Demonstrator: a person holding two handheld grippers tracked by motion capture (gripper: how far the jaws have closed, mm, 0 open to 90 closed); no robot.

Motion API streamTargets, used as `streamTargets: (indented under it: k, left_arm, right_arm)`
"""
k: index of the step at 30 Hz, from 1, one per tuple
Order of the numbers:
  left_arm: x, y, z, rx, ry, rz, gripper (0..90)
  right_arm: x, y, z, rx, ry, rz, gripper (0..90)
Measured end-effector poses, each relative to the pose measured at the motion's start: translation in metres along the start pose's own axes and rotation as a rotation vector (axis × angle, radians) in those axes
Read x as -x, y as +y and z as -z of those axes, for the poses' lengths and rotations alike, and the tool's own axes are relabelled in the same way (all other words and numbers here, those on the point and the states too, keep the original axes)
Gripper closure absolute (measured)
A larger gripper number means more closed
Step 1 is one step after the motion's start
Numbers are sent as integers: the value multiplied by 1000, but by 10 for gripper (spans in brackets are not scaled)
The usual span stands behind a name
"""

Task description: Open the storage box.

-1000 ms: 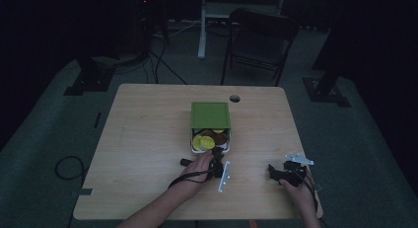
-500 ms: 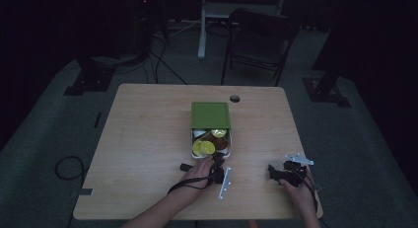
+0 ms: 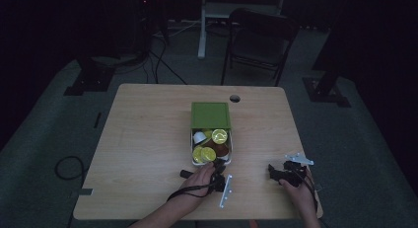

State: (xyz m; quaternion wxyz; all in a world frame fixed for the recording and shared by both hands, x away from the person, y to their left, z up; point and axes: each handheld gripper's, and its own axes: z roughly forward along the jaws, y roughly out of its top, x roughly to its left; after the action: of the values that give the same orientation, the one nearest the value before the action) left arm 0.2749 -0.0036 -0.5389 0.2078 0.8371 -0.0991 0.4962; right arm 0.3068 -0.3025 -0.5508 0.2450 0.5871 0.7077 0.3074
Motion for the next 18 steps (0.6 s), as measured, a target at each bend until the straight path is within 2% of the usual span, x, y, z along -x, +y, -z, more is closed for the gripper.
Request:
streamTargets:
  k: [16, 17, 18]
  left_arm:
    - [13, 6, 17, 12, -18, -8, 729]
    - [13, 6, 19, 17, -26, 9, 728]
    - [13, 6, 20, 14, -25, 2, 728]
  right_arm:
    - [0, 0, 0, 0, 0, 1, 123]
    - [0, 0, 0, 0, 0, 1, 123]
    - [0, 0, 0, 0, 0, 1, 123]
